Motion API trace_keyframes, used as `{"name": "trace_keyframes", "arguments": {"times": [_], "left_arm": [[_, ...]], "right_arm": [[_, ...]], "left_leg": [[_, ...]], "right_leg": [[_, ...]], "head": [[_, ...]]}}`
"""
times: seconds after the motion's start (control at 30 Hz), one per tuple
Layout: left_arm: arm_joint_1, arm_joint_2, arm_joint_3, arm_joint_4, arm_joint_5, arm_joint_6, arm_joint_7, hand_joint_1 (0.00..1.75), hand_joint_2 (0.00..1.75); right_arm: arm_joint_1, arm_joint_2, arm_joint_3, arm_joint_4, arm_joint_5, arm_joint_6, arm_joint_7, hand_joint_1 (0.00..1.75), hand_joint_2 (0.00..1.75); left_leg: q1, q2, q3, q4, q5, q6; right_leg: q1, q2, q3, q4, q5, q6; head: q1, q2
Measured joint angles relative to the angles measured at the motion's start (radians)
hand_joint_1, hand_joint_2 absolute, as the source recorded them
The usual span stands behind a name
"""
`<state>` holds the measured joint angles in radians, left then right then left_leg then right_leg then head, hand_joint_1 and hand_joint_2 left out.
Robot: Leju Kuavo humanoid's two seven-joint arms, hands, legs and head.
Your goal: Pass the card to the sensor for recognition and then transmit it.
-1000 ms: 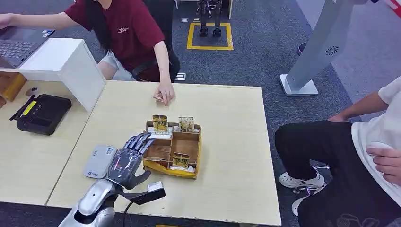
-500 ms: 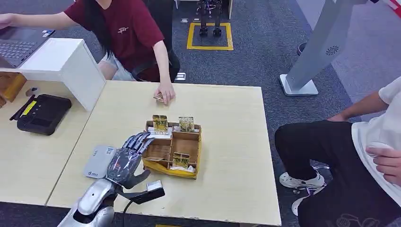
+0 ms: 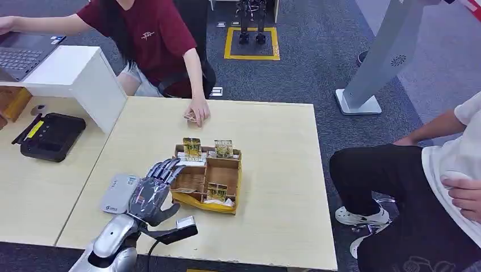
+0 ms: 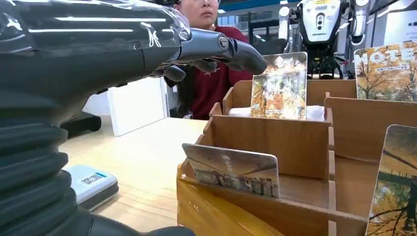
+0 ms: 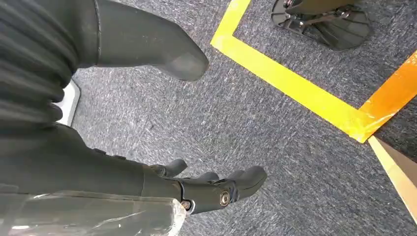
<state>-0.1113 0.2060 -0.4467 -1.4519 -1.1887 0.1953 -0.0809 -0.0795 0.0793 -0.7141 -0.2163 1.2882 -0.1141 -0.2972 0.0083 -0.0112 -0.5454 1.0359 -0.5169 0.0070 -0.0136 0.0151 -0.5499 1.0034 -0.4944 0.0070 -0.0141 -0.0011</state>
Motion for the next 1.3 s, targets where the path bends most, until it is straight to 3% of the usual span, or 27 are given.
{"name": "trace_keyframes", "arguments": {"times": [1.03,1.3], "left_arm": [[-0.002,0.001,0.0,0.0,0.006,-0.007,-0.001,0.0,1.75],[-0.003,0.003,0.0,-0.006,-0.05,0.035,0.007,0.0,1.75]], "right_arm": [[0.0,0.0,0.0,0.0,0.007,-0.002,0.0,0.0,1.75],[0.0,0.0,0.0,0.0,0.008,-0.002,0.0,0.0,1.75]], "left_leg": [[0.0,0.0,0.0,0.0,0.0,0.0],[0.0,0.0,0.0,0.0,0.0,0.0]], "right_leg": [[0.0,0.0,0.0,0.0,0.0,0.0],[0.0,0.0,0.0,0.0,0.0,0.0]], "head": [[0.0,0.0],[0.0,0.0]]}}
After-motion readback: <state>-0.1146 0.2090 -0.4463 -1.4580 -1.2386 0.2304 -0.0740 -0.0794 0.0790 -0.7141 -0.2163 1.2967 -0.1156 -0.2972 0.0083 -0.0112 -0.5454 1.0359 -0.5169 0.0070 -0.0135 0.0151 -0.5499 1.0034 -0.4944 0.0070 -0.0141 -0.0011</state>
